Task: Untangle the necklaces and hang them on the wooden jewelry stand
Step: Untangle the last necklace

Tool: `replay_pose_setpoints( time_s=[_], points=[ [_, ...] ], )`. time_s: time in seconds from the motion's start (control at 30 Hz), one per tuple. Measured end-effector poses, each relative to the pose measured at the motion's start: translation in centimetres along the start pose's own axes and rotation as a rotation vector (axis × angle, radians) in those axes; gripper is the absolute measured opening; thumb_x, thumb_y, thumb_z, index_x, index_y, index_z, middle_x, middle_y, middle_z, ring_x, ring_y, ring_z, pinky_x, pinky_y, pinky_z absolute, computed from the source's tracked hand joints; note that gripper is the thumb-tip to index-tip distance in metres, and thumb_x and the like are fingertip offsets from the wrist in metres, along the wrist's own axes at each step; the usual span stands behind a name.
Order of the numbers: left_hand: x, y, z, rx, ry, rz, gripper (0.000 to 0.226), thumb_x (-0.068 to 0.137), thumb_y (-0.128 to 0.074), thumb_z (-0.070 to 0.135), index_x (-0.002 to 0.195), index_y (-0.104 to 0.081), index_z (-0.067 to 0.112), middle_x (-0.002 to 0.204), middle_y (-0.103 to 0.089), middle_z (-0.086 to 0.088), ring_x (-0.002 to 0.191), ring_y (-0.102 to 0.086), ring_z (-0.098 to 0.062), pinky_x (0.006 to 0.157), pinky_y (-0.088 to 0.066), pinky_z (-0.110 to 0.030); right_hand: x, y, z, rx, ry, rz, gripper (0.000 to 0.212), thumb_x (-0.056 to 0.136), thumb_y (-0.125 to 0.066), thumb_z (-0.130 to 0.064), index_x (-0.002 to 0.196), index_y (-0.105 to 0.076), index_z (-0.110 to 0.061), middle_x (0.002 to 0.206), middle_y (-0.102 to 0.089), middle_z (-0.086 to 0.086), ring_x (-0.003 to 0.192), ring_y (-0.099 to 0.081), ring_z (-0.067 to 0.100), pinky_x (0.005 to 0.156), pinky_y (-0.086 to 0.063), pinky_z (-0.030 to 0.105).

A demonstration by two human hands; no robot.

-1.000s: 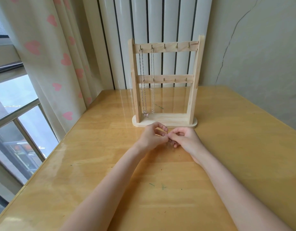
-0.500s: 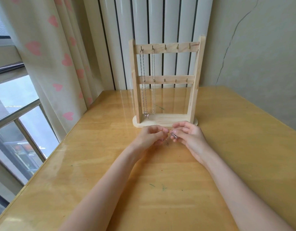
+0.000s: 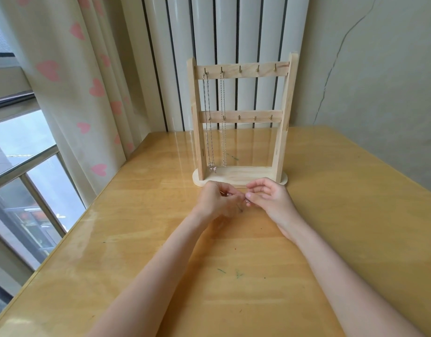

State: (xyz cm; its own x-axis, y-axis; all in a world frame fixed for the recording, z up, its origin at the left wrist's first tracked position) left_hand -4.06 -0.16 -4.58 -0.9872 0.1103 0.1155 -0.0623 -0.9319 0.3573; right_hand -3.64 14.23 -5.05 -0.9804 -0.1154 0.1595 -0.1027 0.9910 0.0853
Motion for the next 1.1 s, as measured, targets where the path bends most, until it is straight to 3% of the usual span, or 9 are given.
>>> replay_pose_setpoints(
  time_s=[0.1,0.2,0.43,0.53,0.6,0.67,0.77,0.87,1.1],
  points=[
    [0.2,0.2,0.2,0.053,-0.017,0.074,0.020,0.085,-0.064,0.012,0.066,-0.063,0.016,0.063,-0.062,-0.006,0.052,-0.056,-0.019,0.053,-0.046,-0.026,0.0,-0.2,-0.2,0.045,0.002,-0.035,0.022,0.082,-0.062,0.006,0.100,-0.060,-0.006,0.089,-0.067,0.006,0.066,-0.064,0.006,0.072,-0.052,0.016],
    [0.3,0.1,0.6,0.269,-0.106,0.126,0.020,0.087,-0.062,0.018,0.067,-0.060,0.016,0.062,-0.056,0.006,0.054,-0.050,-0.008,0.056,-0.039,-0.020,0.0,-0.2,-0.5,0.019,0.022,-0.009,0.021,0.080,-0.062,0.010,0.099,-0.060,0.000,0.084,-0.066,0.008,0.062,-0.063,0.004,0.066,-0.051,0.013],
    [-0.2,0.0,0.8,0.545,-0.251,0.198,0.019,0.087,-0.062,0.024,0.083,-0.062,0.005,0.078,-0.046,0.004,0.068,-0.047,-0.015,0.067,-0.040,-0.029,0.3,0.2,0.0,0.011,-0.007,0.069,0.018,0.082,-0.058,0.009,0.089,-0.062,-0.008,0.082,-0.062,0.009,0.067,-0.058,0.014,0.061,-0.050,0.015],
    [0.1,0.3,0.4,0.449,-0.176,0.131,0.010,0.085,-0.064,0.019,0.079,-0.063,0.011,0.068,-0.056,0.000,0.064,-0.052,-0.018,0.069,-0.044,-0.032,0.2,1.2,-0.1,0.150,-0.027,0.114,0.018,0.084,-0.057,0.007,0.089,-0.062,-0.010,0.082,-0.062,0.006,0.069,-0.058,0.015,0.062,-0.048,0.020],
    [0.2,0.4,0.2,0.419,-0.149,0.087,0.003,0.082,-0.067,0.018,0.084,-0.067,0.016,0.065,-0.053,0.005,0.061,-0.048,-0.012,0.067,-0.041,-0.029,0.2,1.2,-0.3,0.224,-0.023,0.097,0.018,0.085,-0.056,0.008,0.090,-0.061,-0.009,0.082,-0.061,0.006,0.068,-0.058,0.015,0.058,-0.045,0.020],
    [0.2,0.3,0.4,0.388,-0.158,0.084,0.015,0.083,-0.066,0.018,0.098,-0.069,0.019,0.075,-0.047,0.008,0.065,-0.046,-0.003,0.071,-0.038,-0.023,0.1,0.8,-0.7,0.280,-0.013,0.043,0.018,0.085,-0.055,0.009,0.093,-0.061,-0.007,0.081,-0.061,0.007,0.066,-0.056,0.015,0.054,-0.043,0.019],
    [-0.3,-0.3,1.3,0.000,-0.126,-0.024,0.019,0.088,-0.062,0.011,0.106,-0.067,0.013,0.090,-0.061,0.006,0.075,-0.058,0.004,0.077,-0.045,-0.011,0.0,0.2,-1.1,0.287,0.014,-0.022,0.019,0.085,-0.055,0.010,0.094,-0.060,-0.006,0.079,-0.062,0.007,0.065,-0.056,0.013,0.053,-0.040,0.019],
    [-0.6,-0.7,1.1,-0.272,-0.046,-0.093,0.021,0.086,-0.063,0.007,0.107,-0.064,0.006,0.090,-0.069,-0.004,0.083,-0.063,-0.005,0.076,-0.050,-0.016,0.0,0.1,-1.4,0.245,0.037,-0.012,0.019,0.085,-0.056,0.008,0.093,-0.061,-0.009,0.079,-0.064,0.005,0.066,-0.058,0.010,0.054,-0.040,0.019],
    [-0.3,-0.3,0.8,-0.234,0.043,-0.078,0.014,0.081,-0.070,0.010,0.092,-0.064,0.014,0.063,-0.066,0.010,0.062,-0.060,0.000,0.063,-0.048,-0.013,0.0,-0.2,-1.2,0.082,0.065,0.007,0.017,0.085,-0.059,0.003,0.092,-0.061,-0.012,0.083,-0.067,0.005,0.074,-0.059,0.016,0.057,-0.040,0.019]
  ],
)
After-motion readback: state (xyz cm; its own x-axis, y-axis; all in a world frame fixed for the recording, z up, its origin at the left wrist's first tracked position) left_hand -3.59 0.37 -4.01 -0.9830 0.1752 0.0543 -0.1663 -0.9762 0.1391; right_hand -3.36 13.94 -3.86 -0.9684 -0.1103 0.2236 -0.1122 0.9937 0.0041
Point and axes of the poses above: each hand's wrist, its own x-axis towards the middle knuckle, its own y-axis out of the back of the hand, z = x × y, the point moved 4 cm from there along x, towards the middle knuckle
